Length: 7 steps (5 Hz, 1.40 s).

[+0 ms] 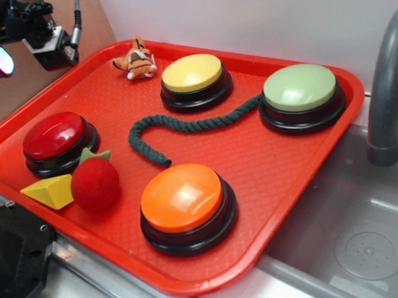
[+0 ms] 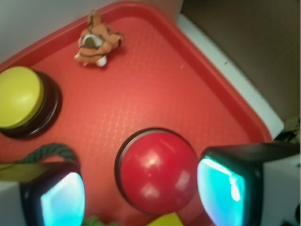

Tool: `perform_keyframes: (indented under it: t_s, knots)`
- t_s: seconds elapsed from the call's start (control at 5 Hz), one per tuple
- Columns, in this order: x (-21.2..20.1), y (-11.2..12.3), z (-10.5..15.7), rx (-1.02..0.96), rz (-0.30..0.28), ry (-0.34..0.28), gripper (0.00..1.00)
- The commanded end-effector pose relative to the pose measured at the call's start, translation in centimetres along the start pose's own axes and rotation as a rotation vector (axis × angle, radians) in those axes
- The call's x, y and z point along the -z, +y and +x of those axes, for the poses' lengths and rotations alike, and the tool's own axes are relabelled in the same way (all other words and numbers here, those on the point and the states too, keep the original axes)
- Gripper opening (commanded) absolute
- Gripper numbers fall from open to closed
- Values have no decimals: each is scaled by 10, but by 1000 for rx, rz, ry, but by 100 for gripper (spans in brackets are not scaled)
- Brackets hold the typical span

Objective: Push the red button.

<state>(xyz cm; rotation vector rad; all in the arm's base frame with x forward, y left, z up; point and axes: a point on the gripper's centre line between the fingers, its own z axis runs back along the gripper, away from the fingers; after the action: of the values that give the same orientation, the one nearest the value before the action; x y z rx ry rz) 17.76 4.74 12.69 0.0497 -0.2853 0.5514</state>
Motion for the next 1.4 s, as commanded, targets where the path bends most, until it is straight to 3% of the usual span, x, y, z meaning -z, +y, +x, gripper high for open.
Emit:
perform_keyframes:
  t_s: [0.0,0.4,1.2]
  knots:
    - [-2,-9,-2,38,6,-76,100]
    - [-1,-8,-5,58,-6,-37,100]
    - [-2,2,-9,38,-23,-28,100]
